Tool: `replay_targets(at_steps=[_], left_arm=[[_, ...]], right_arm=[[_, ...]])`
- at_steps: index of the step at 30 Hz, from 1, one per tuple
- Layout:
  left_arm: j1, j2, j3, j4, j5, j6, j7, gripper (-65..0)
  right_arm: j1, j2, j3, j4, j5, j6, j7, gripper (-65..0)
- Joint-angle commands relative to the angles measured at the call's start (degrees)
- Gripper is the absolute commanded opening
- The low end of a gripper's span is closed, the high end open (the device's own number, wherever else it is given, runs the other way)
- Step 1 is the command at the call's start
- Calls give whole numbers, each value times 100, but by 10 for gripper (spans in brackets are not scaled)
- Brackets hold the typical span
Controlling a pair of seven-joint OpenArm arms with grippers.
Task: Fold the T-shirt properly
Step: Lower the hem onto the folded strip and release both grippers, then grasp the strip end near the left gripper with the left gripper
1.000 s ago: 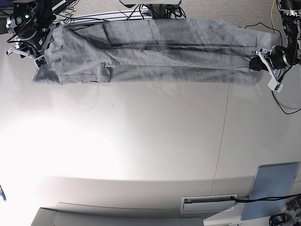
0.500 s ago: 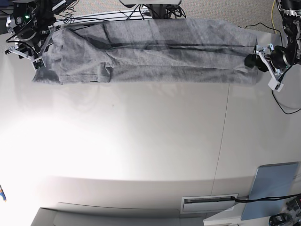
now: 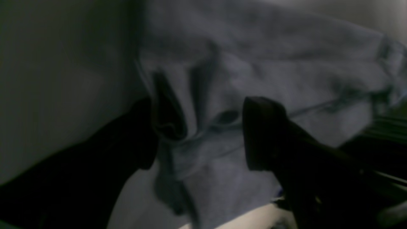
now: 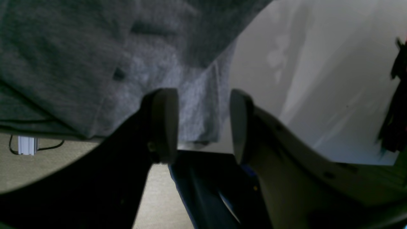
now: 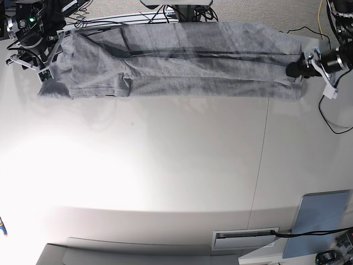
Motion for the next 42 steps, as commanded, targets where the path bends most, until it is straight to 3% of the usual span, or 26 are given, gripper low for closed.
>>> replay_targets(at_steps=[1, 8, 14, 17, 25, 30, 34, 38, 42], left_arm=[[31, -79, 20, -72, 74, 66, 249, -248], [31, -76, 20, -448, -404, -81, 173, -376], [31, -33, 20, -625, -400, -79, 33, -650], [2, -46, 17, -623, -136, -72, -7, -650], [-308, -225, 17, -284, 787, 334, -57, -650], [-293, -223, -153, 649, 1919, 960, -308, -650], [-267, -216, -216, 1604, 2820, 1530, -302, -650], [-116, -90, -216, 2697, 3550, 2074, -262, -650], [251, 376, -212, 3777, 3654, 2221, -131, -650]], right_arm=[[-15, 79, 57, 74, -28, -22, 101, -387], [-15, 79, 57, 74, -28, -22, 136, -387], [-15, 81, 57, 74, -28, -22, 131, -387], [-15, 81, 57, 74, -28, -22, 136, -387], [-15, 79, 57, 74, -28, -22, 293, -387], [-13, 79, 57, 74, 13, -28, 938, -387], [-13, 72, 55, 74, 857, 85, 1631, -387], [68, -170, 52, 72, 1294, 457, 1692, -387], [116, -404, 52, 72, 1414, 542, 1700, -387]])
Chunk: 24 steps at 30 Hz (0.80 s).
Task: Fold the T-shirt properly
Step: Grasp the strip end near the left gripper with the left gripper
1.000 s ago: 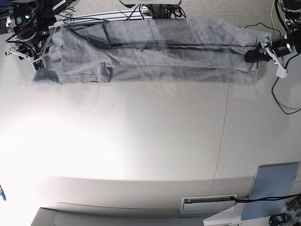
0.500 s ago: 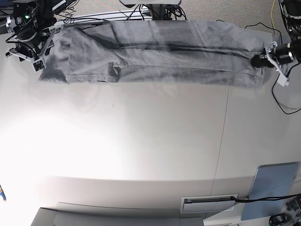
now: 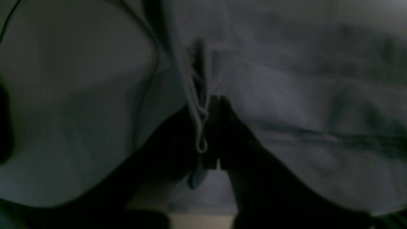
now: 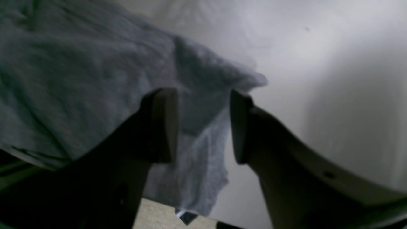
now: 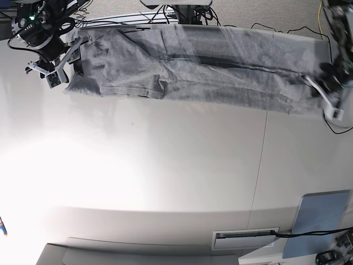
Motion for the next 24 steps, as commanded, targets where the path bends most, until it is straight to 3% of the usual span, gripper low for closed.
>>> replay_targets(at_steps=[1, 5, 8, 12, 16, 24], left_arm=[[114, 39, -37, 308, -42, 13, -50, -650], [643, 595, -28, 1027, -439, -13, -70, -650], [942, 1010, 50, 1484, -957, -297, -111, -650], [968, 1427, 529, 1655, -1156, -328, -247, -650], [879, 1668, 1405, 1650, -896, -236, -463, -650], [538, 1816, 3056, 1585, 254, 514, -828, -650]], right_arm=[[-11, 68, 50, 79, 26, -26, 125, -387], [-11, 72, 50, 79, 28, -26, 125, -387], [-11, 70, 50, 79, 28, -26, 127, -387], [-15, 70, 50, 79, 28, -24, 111, -387], [-15, 70, 50, 79, 28, -24, 101, -387], [-15, 70, 50, 79, 24, -22, 72, -387]])
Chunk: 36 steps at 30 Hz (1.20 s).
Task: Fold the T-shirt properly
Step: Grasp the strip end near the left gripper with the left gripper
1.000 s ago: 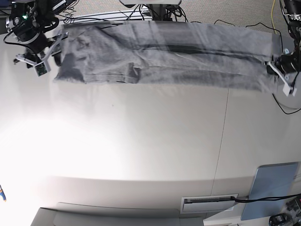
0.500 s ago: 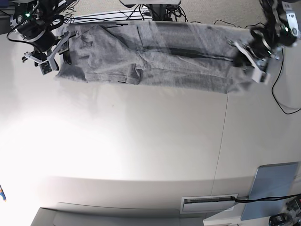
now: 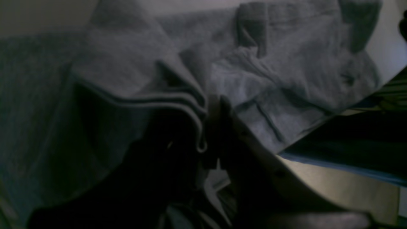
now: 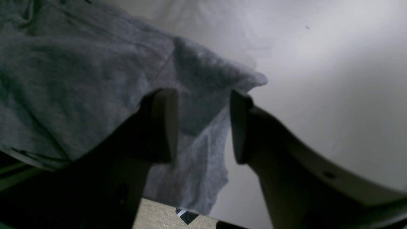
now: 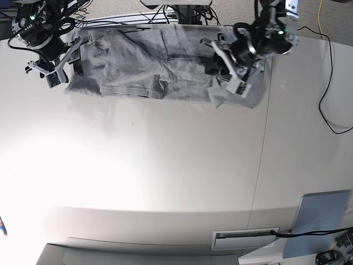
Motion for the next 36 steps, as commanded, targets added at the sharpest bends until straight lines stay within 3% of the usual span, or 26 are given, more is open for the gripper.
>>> replay_targets(at_steps=[1, 6, 9, 11, 14, 16, 19, 36], left_arm=[[-52, -9, 116, 33, -22, 57, -101, -650], [-229, 26, 516, -345, 105, 127, -125, -650], [-328, 269, 584, -527, 94, 120, -273, -650], [-400, 444, 581, -562, -20, -79, -339, -538], [-533, 566, 584, -562, -590, -850, -339, -355], [-638, 608, 581, -562, -968, -1377, -334, -304], [-745, 621, 579, -553, -1167, -1792, -337, -304], [-553, 605, -828, -457, -608, -1834, -68, -305]], right_arm=[[-15, 66, 48, 79, 28, -22, 92, -387], [-15, 66, 48, 79, 28, -24, 83, -387], [-15, 66, 48, 79, 28, -24, 74, -387], [-15, 66, 48, 79, 28, -24, 39, -387], [-15, 66, 48, 79, 28, -24, 4, -387], [-15, 66, 48, 76, 15, -24, -13, -387], [-15, 66, 48, 76, 7, -26, -20, -387], [-118, 66, 162, 70, 96, -33, -197, -387]])
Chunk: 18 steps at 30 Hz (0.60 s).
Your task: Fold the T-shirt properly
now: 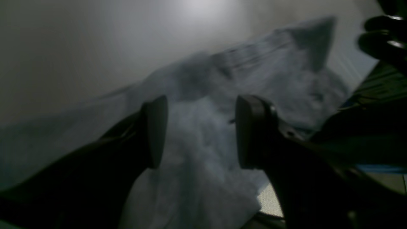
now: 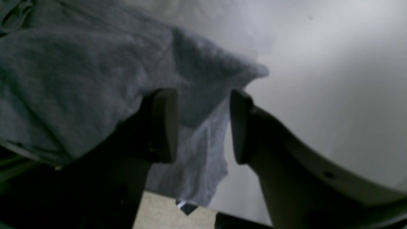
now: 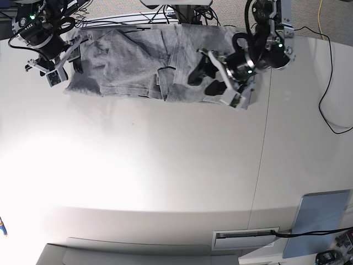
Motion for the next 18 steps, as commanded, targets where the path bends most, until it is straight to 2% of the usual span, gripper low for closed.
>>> replay_targets(at_steps=[1, 6, 13, 18], left_arm=[[24, 11, -96, 111, -140, -162, -105, -305], [144, 13, -245, 111, -787, -584, -83, -305], [151, 11, -245, 111, -925, -581, -37, -305], [149, 11, -245, 111, -903, -579, 9, -305]], right_arm=[[-76, 68, 184, 57, 181, -31, -35, -387], [-66, 66, 997, -444, 1255, 452, -168, -386], [457, 68, 1154, -2111, 2632, 1139, -994, -384], [802, 68, 1154, -2883, 3005, 1237, -1043, -325]])
